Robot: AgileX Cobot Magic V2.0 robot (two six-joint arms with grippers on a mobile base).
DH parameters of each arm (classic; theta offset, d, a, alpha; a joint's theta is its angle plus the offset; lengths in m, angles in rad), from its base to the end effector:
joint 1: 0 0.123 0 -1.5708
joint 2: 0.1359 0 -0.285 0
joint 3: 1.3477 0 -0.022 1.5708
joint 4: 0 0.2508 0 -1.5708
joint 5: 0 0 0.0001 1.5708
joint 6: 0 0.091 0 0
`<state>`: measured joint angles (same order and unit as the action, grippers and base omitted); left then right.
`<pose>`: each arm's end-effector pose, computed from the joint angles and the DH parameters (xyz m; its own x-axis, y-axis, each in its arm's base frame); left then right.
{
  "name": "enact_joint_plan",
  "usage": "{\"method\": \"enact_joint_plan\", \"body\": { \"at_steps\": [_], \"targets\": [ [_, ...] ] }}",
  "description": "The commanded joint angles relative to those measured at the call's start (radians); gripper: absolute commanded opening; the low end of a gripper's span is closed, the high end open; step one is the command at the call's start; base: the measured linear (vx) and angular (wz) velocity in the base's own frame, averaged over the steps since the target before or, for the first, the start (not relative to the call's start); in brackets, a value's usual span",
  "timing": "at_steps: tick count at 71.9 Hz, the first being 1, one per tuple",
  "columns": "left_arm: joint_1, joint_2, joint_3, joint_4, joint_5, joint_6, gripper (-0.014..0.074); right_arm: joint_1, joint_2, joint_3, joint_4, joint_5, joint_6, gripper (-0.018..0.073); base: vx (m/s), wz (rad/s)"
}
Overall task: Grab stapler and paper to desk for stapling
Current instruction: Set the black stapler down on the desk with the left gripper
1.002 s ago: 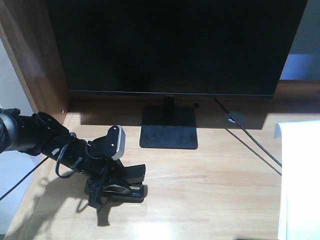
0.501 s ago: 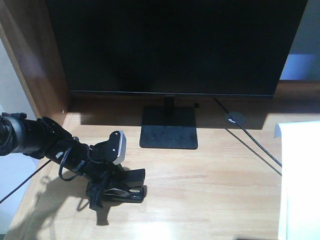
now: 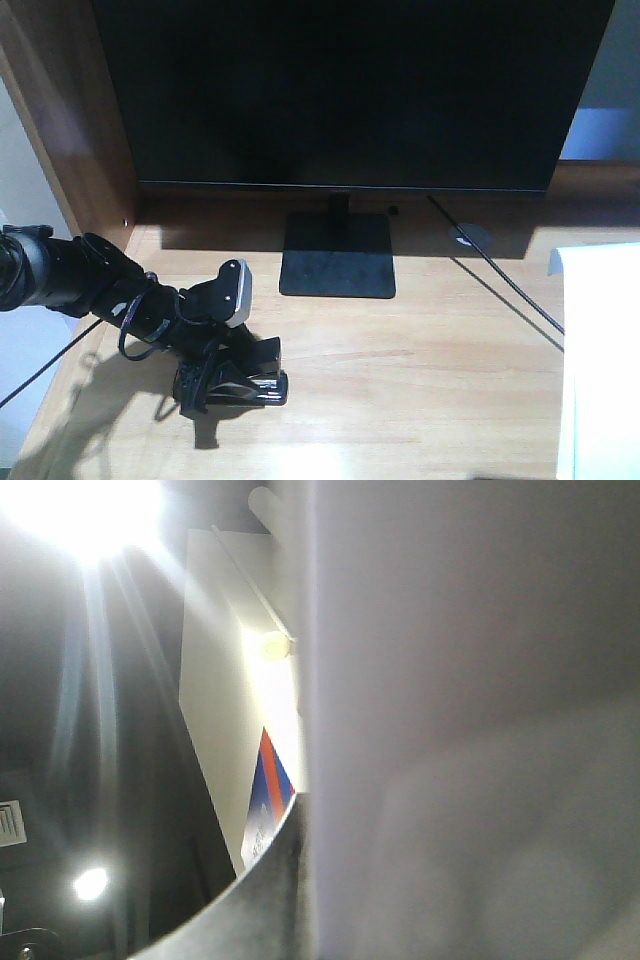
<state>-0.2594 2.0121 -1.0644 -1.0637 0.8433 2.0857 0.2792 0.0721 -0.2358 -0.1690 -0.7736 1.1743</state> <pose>0.3231 -0.1473 0.1187 -0.0274 0.7407 -0.6712 0.9995 0.0108 -0.0288 0.0030 0.0120 0.3423 0.1155 0.9307 -0.3471 -0.8754 0.2605 0.4072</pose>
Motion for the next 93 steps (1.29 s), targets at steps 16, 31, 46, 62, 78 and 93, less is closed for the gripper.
{"method": "enact_joint_plan", "body": {
  "at_steps": [16,31,46,62,78,93],
  "targets": [
    [0.000,-0.079,-0.022,-0.048,0.039,-0.007,0.0670,-0.004,0.016,-0.031,-0.002,-0.033,-0.012,-0.0004,0.00,0.00],
    [0.007,-0.133,-0.022,-0.046,0.040,-0.006,0.0620,-0.004,0.016,-0.031,-0.002,-0.033,-0.012,-0.0004,0.00,0.00],
    [0.019,-0.231,-0.022,-0.037,0.047,-0.007,0.0490,-0.004,0.016,-0.031,-0.002,-0.033,-0.012,-0.0004,0.00,0.00],
    [0.019,-0.322,-0.022,-0.041,0.054,-0.007,0.0293,-0.004,0.016,-0.031,-0.002,-0.030,-0.012,-0.0004,0.00,0.00],
    [0.018,-0.340,-0.022,-0.040,0.127,-0.007,0.0054,-0.004,0.016,-0.031,-0.002,-0.030,-0.012,-0.0004,0.00,0.00],
    [0.018,-0.339,-0.022,-0.039,0.122,-0.070,-0.0008,-0.004,0.016,-0.031,-0.002,-0.030,-0.012,-0.0004,0.00,0.00]
  ]
}}
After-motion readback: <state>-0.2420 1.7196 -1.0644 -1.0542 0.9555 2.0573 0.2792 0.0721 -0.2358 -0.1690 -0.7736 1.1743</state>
